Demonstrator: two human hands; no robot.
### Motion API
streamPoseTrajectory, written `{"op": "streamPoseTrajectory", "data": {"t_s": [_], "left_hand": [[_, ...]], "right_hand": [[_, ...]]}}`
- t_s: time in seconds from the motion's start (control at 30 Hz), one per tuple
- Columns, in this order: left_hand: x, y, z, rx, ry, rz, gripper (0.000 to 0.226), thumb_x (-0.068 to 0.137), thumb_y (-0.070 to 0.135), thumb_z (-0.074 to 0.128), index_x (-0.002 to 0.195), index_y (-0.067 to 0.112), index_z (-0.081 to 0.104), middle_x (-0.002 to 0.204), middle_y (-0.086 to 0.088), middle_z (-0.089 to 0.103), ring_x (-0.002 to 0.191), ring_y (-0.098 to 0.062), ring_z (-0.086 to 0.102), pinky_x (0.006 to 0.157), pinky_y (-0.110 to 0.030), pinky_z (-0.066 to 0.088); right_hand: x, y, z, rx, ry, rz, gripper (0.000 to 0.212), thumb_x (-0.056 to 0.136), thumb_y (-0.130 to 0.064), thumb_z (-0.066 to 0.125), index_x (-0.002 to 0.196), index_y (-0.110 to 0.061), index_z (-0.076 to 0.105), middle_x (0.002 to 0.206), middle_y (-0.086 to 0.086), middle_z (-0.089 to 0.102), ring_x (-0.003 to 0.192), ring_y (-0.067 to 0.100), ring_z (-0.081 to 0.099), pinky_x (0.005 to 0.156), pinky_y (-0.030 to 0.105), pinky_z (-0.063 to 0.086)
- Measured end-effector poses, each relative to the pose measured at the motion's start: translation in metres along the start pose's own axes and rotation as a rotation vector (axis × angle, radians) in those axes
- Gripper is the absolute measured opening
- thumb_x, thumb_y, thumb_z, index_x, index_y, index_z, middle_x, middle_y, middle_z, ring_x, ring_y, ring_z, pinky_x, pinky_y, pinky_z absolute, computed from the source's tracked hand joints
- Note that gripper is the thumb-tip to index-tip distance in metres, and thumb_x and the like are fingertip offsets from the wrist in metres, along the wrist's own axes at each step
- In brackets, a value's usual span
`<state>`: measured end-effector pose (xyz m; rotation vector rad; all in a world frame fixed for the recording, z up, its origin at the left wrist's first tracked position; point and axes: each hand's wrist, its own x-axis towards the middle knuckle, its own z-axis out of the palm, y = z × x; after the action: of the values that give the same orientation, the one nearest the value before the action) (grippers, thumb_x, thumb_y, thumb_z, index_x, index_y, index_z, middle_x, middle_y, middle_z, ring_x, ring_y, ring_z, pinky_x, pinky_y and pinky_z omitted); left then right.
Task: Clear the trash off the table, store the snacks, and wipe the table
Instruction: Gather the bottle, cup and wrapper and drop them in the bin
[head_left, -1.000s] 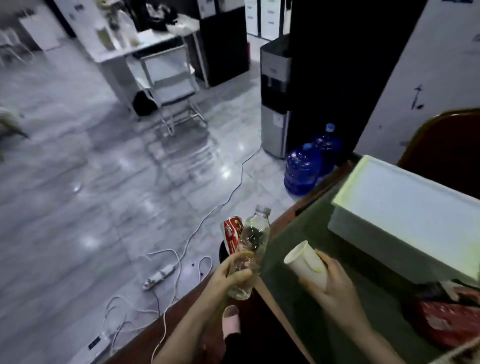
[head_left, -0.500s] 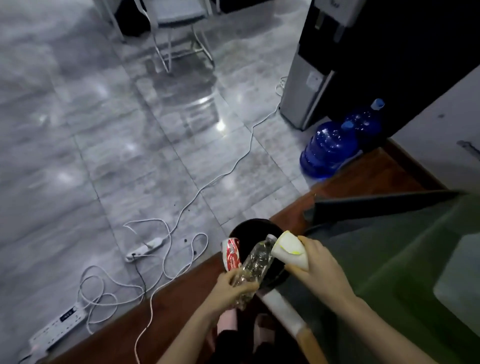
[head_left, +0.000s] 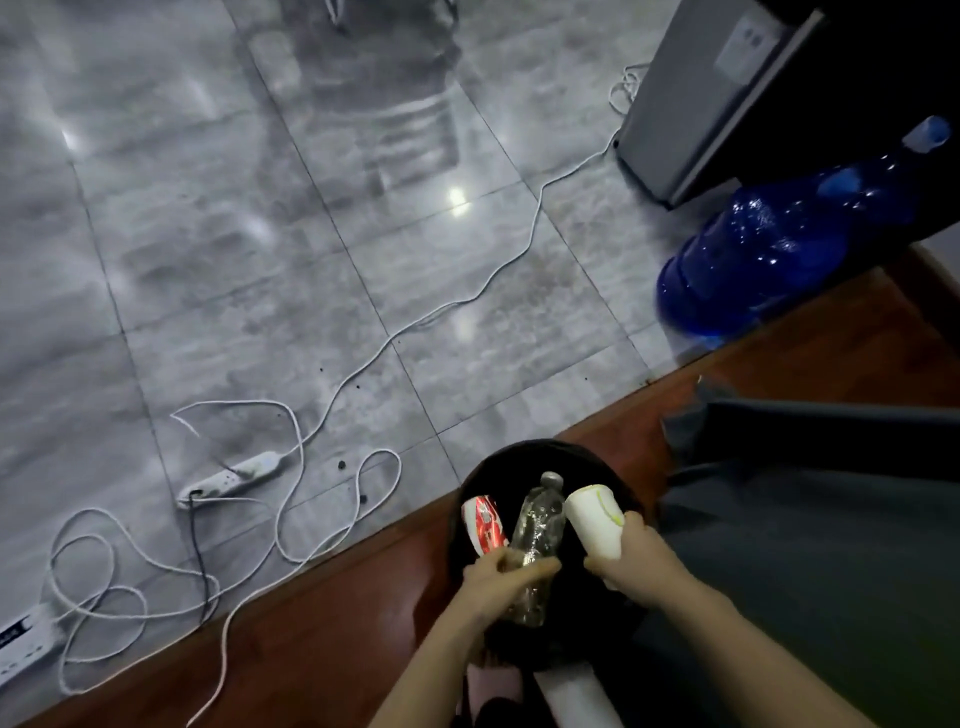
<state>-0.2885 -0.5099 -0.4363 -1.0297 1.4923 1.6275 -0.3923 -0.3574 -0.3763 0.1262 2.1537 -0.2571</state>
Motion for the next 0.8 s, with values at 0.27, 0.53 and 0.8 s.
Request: {"op": "streamPoseTrajectory", "data": {"t_s": [0.27,0.53,0.8], "left_hand": [[0.064,-0.026,0.013,-0.032,-0.095,-0.073,0.054,0.062,0.065,0.074,0.094,0.021,0.076,0.103,0.001,0.073,0.099,-0.012,0.065,0.090,-0.024,0.050],[-0.040,0.046,-0.005,0.449,-0.026,0.262,0.035,0.096,0.025,0.050,0.125,0.009,0.059,0.120,-0.007,0.064,0.113,-0.016,0.055,0.078,-0.006,0.030],[-0.303,0.155,0.025,0.959,0.004,0.658,0.016,0.087,0.016,0.054,0.095,0.008,0.067,0.098,-0.009,0.071,0.090,-0.025,0.064,0.076,-0.036,0.048]], "right_hand": [[0.033,0.014,0.046,-0.022,-0.195,-0.126,0.062,0.086,-0.037,0.058,0.141,-0.018,0.036,0.138,0.013,0.045,0.121,0.028,0.049,0.102,0.038,0.042],[-0.081,-0.024,-0.009,-0.290,-0.146,-0.264,0.064,0.093,-0.035,0.048,0.146,-0.012,0.023,0.145,0.015,0.034,0.133,0.033,0.035,0.106,0.044,0.037],[-0.340,0.016,-0.106,-0.035,0.344,-0.393,0.041,0.092,-0.029,0.051,0.129,-0.012,0.046,0.125,0.010,0.050,0.116,0.029,0.048,0.094,0.043,0.044]]}}
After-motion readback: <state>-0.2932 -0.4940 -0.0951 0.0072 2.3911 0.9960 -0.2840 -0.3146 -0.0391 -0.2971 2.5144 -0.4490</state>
